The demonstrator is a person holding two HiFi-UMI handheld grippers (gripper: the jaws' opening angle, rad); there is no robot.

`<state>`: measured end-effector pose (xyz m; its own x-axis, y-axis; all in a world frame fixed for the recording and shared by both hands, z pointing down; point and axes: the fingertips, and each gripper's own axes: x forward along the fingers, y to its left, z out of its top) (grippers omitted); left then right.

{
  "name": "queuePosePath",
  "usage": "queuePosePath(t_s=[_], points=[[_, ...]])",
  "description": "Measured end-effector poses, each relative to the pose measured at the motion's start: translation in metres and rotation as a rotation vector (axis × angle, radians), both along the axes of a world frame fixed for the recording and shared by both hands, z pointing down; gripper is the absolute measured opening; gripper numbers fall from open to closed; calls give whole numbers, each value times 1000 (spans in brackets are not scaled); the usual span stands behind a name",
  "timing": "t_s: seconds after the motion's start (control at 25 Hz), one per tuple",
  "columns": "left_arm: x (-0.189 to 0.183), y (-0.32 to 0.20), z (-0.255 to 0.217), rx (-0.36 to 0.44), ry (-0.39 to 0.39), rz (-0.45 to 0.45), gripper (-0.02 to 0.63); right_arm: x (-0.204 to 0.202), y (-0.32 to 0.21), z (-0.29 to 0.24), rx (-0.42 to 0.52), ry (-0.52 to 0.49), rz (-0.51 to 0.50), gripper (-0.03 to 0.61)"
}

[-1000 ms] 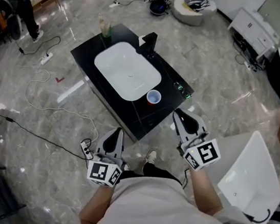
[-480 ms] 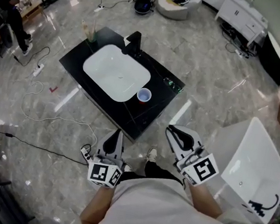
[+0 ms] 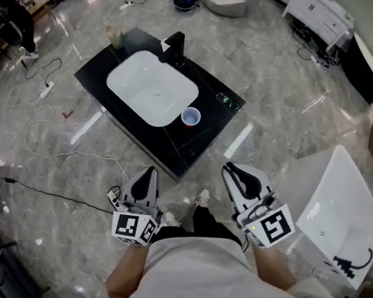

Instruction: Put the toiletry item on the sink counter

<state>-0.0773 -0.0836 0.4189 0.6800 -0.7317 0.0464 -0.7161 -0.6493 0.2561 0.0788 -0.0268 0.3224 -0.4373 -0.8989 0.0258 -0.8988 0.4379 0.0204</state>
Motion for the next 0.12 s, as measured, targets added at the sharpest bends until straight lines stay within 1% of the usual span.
queuePosePath(t_s=[0.12], points=[[2, 4, -2, 16, -5, 11, 2, -4, 4, 2, 3, 0, 1, 51]])
